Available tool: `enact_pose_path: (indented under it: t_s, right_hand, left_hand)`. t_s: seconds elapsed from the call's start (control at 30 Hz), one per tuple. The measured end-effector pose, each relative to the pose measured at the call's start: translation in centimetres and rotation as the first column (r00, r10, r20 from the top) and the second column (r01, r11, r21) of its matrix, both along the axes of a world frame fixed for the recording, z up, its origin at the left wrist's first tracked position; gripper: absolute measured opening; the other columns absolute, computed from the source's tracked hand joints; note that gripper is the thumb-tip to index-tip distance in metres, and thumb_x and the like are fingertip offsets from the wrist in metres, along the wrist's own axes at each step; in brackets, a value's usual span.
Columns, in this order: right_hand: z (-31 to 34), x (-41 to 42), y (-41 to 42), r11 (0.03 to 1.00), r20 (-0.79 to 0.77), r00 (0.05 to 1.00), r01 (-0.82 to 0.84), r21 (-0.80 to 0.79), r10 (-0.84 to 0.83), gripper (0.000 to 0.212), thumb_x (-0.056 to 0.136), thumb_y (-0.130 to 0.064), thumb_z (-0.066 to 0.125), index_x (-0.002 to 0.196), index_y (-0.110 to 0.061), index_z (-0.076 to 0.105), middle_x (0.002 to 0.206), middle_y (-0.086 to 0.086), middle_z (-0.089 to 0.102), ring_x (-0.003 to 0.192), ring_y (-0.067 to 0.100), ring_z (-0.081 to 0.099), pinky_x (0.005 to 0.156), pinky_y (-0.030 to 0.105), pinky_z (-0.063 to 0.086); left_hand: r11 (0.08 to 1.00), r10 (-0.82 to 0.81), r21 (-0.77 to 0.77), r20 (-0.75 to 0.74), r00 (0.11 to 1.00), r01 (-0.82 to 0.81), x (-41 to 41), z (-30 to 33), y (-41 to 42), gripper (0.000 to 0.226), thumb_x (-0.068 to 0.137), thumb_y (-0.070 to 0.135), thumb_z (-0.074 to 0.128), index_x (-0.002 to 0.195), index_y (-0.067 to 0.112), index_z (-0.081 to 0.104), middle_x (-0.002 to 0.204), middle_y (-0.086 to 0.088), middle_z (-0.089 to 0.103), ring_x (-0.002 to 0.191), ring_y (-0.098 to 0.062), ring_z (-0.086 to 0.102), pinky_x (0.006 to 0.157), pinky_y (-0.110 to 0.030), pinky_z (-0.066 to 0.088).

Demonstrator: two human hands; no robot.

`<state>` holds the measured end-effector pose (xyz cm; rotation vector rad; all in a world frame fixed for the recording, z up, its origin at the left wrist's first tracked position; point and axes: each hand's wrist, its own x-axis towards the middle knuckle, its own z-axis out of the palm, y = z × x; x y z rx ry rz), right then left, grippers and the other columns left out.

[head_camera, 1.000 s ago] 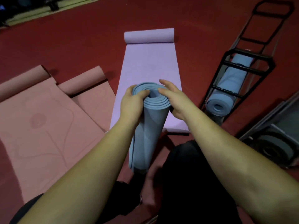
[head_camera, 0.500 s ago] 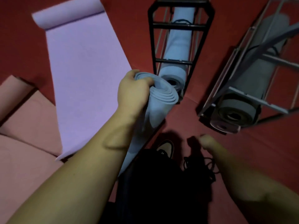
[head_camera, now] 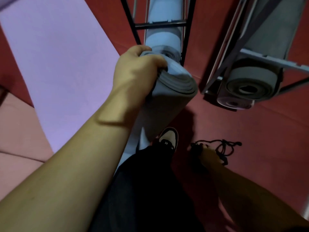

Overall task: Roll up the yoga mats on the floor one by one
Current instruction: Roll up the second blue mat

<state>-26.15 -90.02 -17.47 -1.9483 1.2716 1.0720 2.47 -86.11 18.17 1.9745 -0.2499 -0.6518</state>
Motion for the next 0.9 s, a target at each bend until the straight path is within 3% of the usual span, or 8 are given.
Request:
enact_pose_path:
  t_s: [0.17,0.3,0.37,0.43,0.53,0.63,0.77,0.9]
  right_hand:
    - [1.9,1.0,0.1,0.991,0.013,0.998,-0.058,-0.124,0.060,0.046,0.098,-0.040,0.047,0.138,-0.018,0.049,0.138,0.009,0.046,0.128,0.031,0.044,0.102,0.049,0.043]
    - [2.8,2.9,-1.1,0.975,0.221,0.958,0.204,-0.091,-0.180,0.037,0.093,-0.042,0.049,0.114,-0.013,0.060,0.112,0.013,0.062,0.110,0.033,0.056,0.090,0.041,0.040]
    - [5.5,4.7,-2.0,0.935,0.370,0.870,0.355,-0.010,-0.327,0.028,0.098,-0.035,0.046,0.093,-0.010,0.057,0.082,0.007,0.060,0.091,0.027,0.057,0.075,0.032,0.037]
    - [8.1,6.6,-3.1,0.903,0.476,0.784,0.427,0.050,-0.398,0.023,0.101,-0.027,0.048,0.092,-0.009,0.059,0.080,0.007,0.058,0.084,0.023,0.054,0.071,0.028,0.034]
    - [13.1,9.4,-3.8,0.920,0.646,0.680,0.380,0.094,-0.347,0.022,0.096,-0.025,0.054,0.106,-0.008,0.063,0.085,0.009,0.058,0.079,0.022,0.054,0.063,0.025,0.039]
    - [19.3,12.4,-3.1,0.933,0.760,0.558,0.313,0.178,-0.332,0.009,0.096,-0.021,0.055,0.088,-0.021,0.057,0.072,-0.002,0.051,0.061,0.010,0.043,0.049,0.011,0.033]
    - [28.0,16.8,-0.5,0.976,0.875,0.433,0.111,0.187,-0.217,0.011,0.094,-0.025,0.061,0.090,-0.015,0.060,0.066,-0.008,0.052,0.061,0.006,0.045,0.063,0.025,0.038]
    - [37.4,20.3,4.8,0.983,0.936,0.347,-0.140,0.119,-0.064,0.009,0.085,-0.036,0.065,0.084,-0.027,0.064,0.061,-0.015,0.058,0.059,0.001,0.049,0.063,0.026,0.039]
  left_hand:
    - [0.998,-0.058,-0.024,-0.023,0.998,0.057,-0.4,-0.4,0.3,0.031,0.070,0.016,0.078,0.100,0.017,0.073,0.082,0.002,0.075,0.076,-0.012,0.071,0.063,-0.023,0.053]
    - [0.999,-0.048,0.005,-0.013,0.999,0.048,0.0,0.5,1.2,0.035,0.065,0.016,0.079,0.099,0.018,0.074,0.084,0.002,0.075,0.079,-0.012,0.071,0.071,-0.026,0.057]
    - [1.000,-0.021,-0.006,-0.018,1.000,0.021,0.3,1.3,2.1,0.038,0.058,0.018,0.077,0.097,0.018,0.074,0.083,0.002,0.075,0.081,-0.015,0.072,0.075,-0.030,0.058]
    - [1.000,-0.015,-0.017,-0.030,0.999,0.015,0.3,2.3,3.1,0.030,0.061,0.016,0.077,0.090,0.020,0.073,0.079,0.005,0.074,0.077,-0.012,0.071,0.073,-0.028,0.058]
    - [0.999,-0.007,-0.042,-0.037,0.999,0.005,-0.2,4.3,6.1,0.031,0.063,0.017,0.076,0.093,0.022,0.072,0.082,0.007,0.075,0.080,-0.011,0.071,0.079,-0.029,0.058]
    - [0.996,0.032,-0.085,-0.047,0.998,-0.036,-1.1,6.6,9.9,0.045,0.052,0.024,0.078,0.097,0.024,0.072,0.093,0.000,0.076,0.092,-0.021,0.072,0.091,-0.041,0.057]
    - [0.987,0.077,-0.140,-0.048,0.996,-0.083,-2.7,9.2,16.2,0.042,0.056,0.018,0.077,0.098,0.023,0.072,0.097,-0.004,0.075,0.093,-0.022,0.071,0.094,-0.044,0.055]
    - [0.978,0.133,-0.156,-0.034,0.990,-0.137,-4.4,12.1,23.8,0.051,0.058,0.014,0.075,0.109,0.016,0.070,0.098,-0.006,0.075,0.089,-0.020,0.071,0.090,-0.039,0.057]
